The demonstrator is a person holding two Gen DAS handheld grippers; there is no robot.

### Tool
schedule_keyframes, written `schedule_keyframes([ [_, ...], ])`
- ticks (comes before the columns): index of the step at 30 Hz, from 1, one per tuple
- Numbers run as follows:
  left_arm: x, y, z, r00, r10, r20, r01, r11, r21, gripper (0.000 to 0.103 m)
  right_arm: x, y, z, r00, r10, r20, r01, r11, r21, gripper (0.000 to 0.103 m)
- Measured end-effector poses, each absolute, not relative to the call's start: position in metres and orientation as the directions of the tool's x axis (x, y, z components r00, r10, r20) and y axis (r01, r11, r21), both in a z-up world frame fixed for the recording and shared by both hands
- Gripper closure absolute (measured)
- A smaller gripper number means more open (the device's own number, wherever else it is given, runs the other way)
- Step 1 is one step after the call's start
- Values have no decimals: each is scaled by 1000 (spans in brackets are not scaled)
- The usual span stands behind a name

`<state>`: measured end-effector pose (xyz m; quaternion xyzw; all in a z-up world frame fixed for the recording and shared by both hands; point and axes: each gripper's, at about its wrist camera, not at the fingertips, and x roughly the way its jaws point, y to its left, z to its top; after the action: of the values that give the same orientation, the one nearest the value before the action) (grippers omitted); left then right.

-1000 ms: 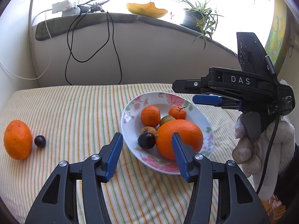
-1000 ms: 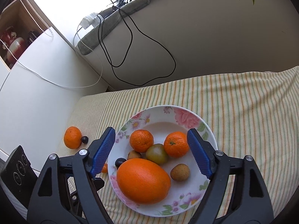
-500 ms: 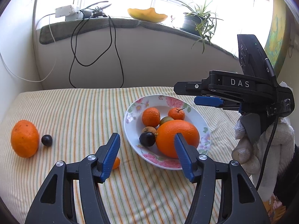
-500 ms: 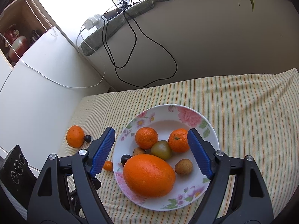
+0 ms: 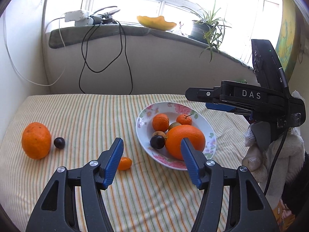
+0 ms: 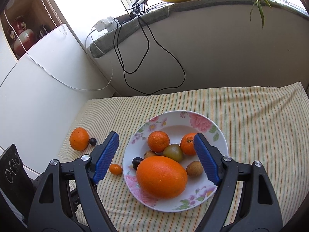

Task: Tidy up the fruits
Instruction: 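Move both grippers back toward the large orange beside the plate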

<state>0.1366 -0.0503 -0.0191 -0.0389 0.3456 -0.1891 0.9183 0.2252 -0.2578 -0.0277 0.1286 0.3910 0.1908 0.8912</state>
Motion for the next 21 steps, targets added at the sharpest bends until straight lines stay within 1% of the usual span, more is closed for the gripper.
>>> schedule_keyframes([
  [4, 132, -44, -17, 698, -369, -614, 314, 928, -201, 41, 219, -253, -26, 627, 440, -643, -248, 895, 371, 21],
  [8, 129, -37, -16, 706, -362, -609, 302, 931, -204, 37, 213, -244, -23, 635, 429, -642, -259, 902, 347, 21],
  [14, 124, -23, -15, 718, -347, -603, 282, 937, -204, 36, 204, -229, -16, 650, 427, -629, -287, 904, 318, 21],
  [17, 122, -15, -15, 723, -341, -601, 271, 940, -206, 33, 202, -222, -13, 653, 433, -622, -295, 901, 318, 21],
  [21, 120, -3, -15, 731, -328, -598, 251, 945, -211, 32, 201, -213, -13, 659, 439, -611, -302, 898, 319, 20],
])
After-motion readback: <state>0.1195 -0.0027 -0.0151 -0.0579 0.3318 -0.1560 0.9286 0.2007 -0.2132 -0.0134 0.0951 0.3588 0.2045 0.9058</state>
